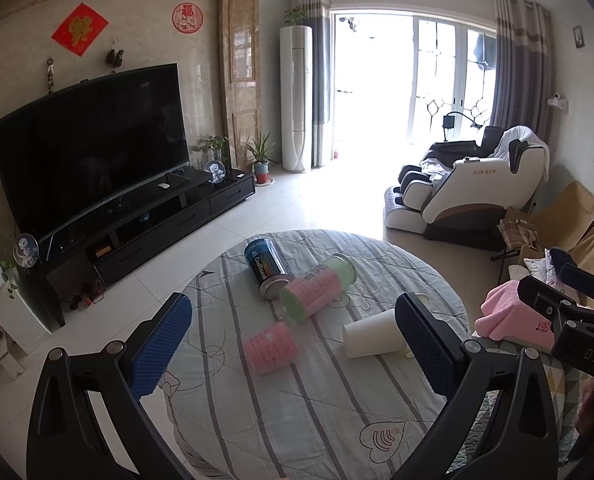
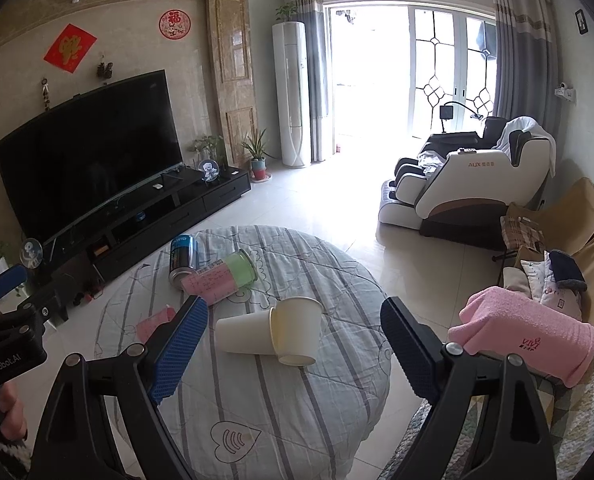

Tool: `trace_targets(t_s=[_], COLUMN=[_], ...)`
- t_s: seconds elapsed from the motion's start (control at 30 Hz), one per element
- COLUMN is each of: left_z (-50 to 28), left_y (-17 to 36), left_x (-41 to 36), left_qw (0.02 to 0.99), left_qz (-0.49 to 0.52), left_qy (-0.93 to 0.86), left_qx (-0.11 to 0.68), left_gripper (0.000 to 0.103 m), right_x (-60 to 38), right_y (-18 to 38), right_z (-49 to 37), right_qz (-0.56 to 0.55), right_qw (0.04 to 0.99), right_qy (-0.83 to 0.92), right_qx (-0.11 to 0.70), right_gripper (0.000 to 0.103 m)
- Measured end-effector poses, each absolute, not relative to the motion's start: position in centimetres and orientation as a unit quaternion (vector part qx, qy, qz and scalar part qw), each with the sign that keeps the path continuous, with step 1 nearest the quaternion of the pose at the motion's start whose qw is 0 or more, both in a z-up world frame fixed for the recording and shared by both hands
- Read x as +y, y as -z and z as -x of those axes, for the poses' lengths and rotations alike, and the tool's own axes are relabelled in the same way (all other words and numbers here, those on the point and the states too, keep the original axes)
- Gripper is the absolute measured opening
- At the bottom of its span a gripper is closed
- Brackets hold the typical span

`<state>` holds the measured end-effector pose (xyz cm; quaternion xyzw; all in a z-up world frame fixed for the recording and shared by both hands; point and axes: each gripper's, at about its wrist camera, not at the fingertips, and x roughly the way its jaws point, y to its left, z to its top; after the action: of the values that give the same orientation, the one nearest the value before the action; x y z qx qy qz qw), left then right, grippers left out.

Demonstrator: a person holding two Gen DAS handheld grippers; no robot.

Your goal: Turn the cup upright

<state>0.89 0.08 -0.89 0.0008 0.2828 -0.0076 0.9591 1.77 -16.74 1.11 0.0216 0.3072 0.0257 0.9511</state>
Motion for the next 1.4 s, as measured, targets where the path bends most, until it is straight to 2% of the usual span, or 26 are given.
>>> trace_targets(t_s=[0.77, 1.4], left_z=[-1.4, -3.8], left_y=[1.0, 4.0], left_x=[0.2, -2.3], left_qw=[0.956, 0.909], left_qz=[0.0, 0.008], left_qy=[0.004, -0.039], left_qx=[0.293, 0.414], left_gripper=[0.103, 0.103], right_x=[-17.1, -19.2], right_y=[-1.1, 1.8], right_z=[-2.3, -5.9], right_qz=[-0.023, -0.043], right_qw=[0.948, 0.912], right_qy=[-0.027, -0.078], right_qx=[0.315, 0.4], right_gripper=[0.09, 0.09])
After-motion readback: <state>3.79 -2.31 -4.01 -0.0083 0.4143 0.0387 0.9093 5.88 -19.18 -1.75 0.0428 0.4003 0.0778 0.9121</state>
